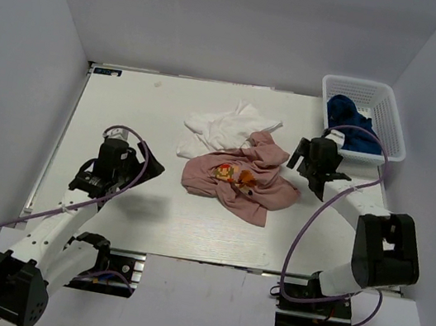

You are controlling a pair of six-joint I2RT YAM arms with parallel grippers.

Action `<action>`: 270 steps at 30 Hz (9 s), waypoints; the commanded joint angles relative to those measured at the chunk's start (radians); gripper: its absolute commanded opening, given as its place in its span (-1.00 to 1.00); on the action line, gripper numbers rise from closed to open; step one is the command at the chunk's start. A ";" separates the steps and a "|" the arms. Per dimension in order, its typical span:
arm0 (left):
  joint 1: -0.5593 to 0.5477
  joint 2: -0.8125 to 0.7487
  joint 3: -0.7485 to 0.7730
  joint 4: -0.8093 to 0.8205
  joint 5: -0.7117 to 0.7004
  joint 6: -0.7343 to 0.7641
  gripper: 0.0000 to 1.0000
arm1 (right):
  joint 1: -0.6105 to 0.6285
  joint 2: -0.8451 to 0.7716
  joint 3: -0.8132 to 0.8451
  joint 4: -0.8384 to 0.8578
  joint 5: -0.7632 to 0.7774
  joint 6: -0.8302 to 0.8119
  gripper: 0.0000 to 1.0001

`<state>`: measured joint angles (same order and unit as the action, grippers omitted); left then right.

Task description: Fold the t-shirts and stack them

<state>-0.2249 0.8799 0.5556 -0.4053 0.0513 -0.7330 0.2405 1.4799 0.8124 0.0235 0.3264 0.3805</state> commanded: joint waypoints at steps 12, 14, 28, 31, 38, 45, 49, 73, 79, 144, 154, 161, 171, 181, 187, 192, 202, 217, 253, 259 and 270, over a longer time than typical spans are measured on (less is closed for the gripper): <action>-0.005 -0.053 0.036 -0.059 -0.073 0.009 1.00 | 0.051 0.178 0.004 0.566 0.396 0.051 -0.40; -0.005 -0.042 0.036 -0.049 -0.073 0.009 1.00 | 0.057 0.165 0.037 0.563 0.431 -0.017 -0.77; -0.005 -0.016 0.060 -0.058 -0.073 0.018 1.00 | 0.010 0.140 0.250 0.494 0.566 -0.247 -1.00; -0.005 -0.016 0.069 -0.067 -0.083 0.018 1.00 | -0.064 0.235 0.419 0.374 0.528 -0.230 -1.00; -0.005 -0.016 0.101 -0.104 -0.105 0.018 1.00 | -0.294 0.603 0.910 -0.108 0.120 -0.121 -1.00; -0.005 -0.007 0.112 -0.113 -0.105 0.015 1.00 | -0.282 0.529 0.972 -0.186 -0.071 -0.216 0.81; -0.005 -0.007 0.112 -0.102 -0.105 0.015 1.00 | -0.248 0.326 0.852 -0.198 -0.180 -0.218 0.81; -0.005 0.030 0.107 -0.142 -0.066 0.014 1.00 | 0.476 0.158 0.211 -0.316 -0.152 -0.121 0.81; -0.005 0.059 0.112 -0.164 -0.104 -0.006 1.00 | 0.507 0.218 0.261 -0.344 0.032 -0.134 -0.09; -0.005 0.405 0.418 -0.021 0.024 0.155 1.00 | -0.166 0.043 0.596 -0.149 -0.507 -0.287 0.81; -0.034 0.833 0.665 -0.010 0.009 0.215 1.00 | 0.046 0.285 0.622 -0.203 -0.500 -0.195 0.81; -0.063 1.054 0.794 -0.032 0.009 0.238 0.62 | 0.075 0.519 0.712 -0.224 -0.441 -0.126 0.81; -0.116 1.125 0.751 0.023 0.079 0.279 -0.69 | 0.089 0.707 0.702 -0.004 -0.486 -0.094 0.42; -0.116 0.885 0.839 0.057 -0.093 0.308 -1.00 | 0.103 0.538 0.688 0.108 -0.432 -0.189 -1.00; -0.125 0.375 0.718 0.136 -0.105 0.317 -1.00 | 0.106 0.044 0.406 0.202 -0.331 -0.258 -1.00; -0.125 0.057 0.644 0.174 -0.261 0.317 -1.00 | 0.102 -0.371 0.265 0.239 -0.230 -0.293 -1.00; -0.125 -0.050 0.685 0.056 -0.403 0.300 -1.00 | 0.097 -0.579 0.142 0.188 -0.191 -0.216 -1.00; -0.079 0.568 0.588 -0.289 -0.571 -0.008 1.00 | 0.095 -0.184 0.031 -0.014 -0.230 -0.020 0.32; -0.070 0.907 0.495 0.095 -0.164 0.121 -0.51 | 0.422 0.643 0.890 -0.434 -0.064 -0.063 0.30; -0.070 0.823 0.483 0.161 -0.195 0.141 -1.00 | 0.410 0.600 0.834 -0.542 0.210 0.050 -0.75; -0.093 0.244 0.369 0.335 -0.306 0.155 -1.00 | 0.405 -0.212 0.308 -0.111 0.083 -0.094 -1.00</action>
<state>-0.3202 1.2930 0.9379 -0.1440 -0.2085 -0.5903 0.6403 1.4307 1.1545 -0.2417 0.4530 0.3397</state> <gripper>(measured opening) 0.028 0.112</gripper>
